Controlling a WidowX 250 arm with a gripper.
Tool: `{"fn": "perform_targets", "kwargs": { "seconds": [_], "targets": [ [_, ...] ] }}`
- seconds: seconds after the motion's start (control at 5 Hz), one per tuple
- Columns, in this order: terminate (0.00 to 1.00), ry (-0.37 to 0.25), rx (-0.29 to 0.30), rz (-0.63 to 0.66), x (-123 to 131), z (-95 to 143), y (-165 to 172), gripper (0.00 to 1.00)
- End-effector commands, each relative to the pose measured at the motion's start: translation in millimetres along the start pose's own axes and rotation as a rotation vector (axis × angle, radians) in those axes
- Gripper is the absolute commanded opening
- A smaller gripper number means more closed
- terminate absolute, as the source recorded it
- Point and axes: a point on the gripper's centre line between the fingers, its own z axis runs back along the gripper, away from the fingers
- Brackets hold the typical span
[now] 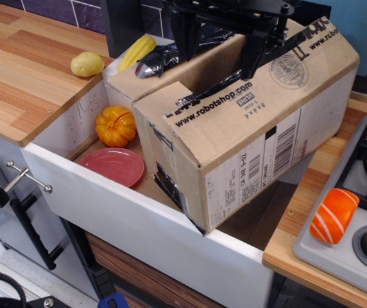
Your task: Open small4fbox flaps
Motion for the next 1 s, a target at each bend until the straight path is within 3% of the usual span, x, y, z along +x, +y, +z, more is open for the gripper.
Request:
{"fn": "perform_targets", "kwargs": {
  "seconds": [0.0, 0.4, 0.8],
  "targets": [
    [0.0, 0.0, 0.0, 0.0, 0, 0, 0, 1.0],
    [0.0, 0.013, 0.023, -0.107, 6, -1, 31, 1.0],
    [0.0, -0.016, 0.058, -0.14, 4, -15, 55, 1.0]
  ]
}}
